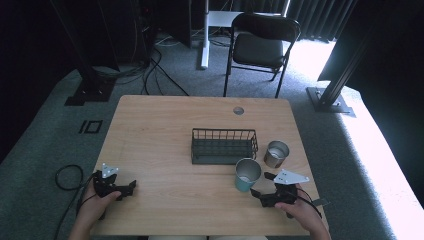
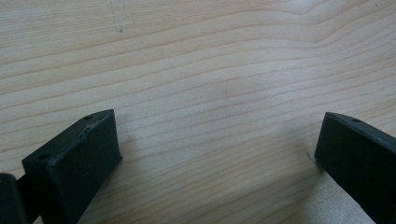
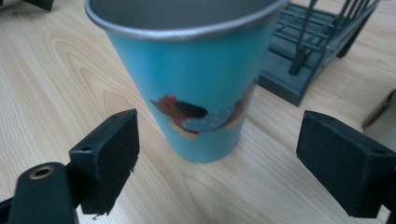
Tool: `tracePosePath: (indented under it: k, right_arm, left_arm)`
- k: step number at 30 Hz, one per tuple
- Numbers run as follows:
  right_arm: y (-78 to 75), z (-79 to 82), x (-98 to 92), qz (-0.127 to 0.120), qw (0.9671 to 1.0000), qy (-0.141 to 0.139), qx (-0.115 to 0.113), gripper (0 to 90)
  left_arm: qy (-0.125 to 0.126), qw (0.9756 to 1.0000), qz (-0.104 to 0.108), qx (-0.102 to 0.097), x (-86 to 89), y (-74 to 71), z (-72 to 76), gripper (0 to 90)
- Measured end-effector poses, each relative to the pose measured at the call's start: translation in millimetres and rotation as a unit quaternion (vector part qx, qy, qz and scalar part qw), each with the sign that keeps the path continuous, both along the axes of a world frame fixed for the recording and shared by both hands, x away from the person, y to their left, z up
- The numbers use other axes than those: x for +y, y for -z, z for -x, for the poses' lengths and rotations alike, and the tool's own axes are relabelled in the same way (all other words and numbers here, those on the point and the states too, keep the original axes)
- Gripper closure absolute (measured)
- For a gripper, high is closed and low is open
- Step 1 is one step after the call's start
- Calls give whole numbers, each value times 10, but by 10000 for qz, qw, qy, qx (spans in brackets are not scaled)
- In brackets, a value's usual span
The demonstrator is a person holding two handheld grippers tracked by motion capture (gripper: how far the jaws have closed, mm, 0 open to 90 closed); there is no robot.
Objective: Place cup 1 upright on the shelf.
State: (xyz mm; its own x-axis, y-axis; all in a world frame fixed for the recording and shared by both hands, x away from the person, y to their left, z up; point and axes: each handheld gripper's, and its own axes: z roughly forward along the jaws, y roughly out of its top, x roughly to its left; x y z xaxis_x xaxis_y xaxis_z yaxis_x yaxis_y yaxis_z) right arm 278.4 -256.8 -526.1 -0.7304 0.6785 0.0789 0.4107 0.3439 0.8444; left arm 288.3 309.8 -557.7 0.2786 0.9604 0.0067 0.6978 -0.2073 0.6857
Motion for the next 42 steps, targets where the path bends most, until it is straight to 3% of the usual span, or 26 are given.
tracePosePath:
  k: [15, 24, 42]
  right_arm:
    - [-38, -77, 125, -189, 9993, -124, -308, 127]
    - [-65, -100, 179, -413, 9982, -199, -375, 124]
    - [-76, -183, 282, -590, 9964, -281, -534, 107]
  left_arm:
    - [-1, 10000, 1, -1, 0, 0, 0, 5]
    - [-1, 10000, 3, -2, 0, 0, 0, 5]
    - [-1, 10000, 2, -2, 0, 0, 0, 5]
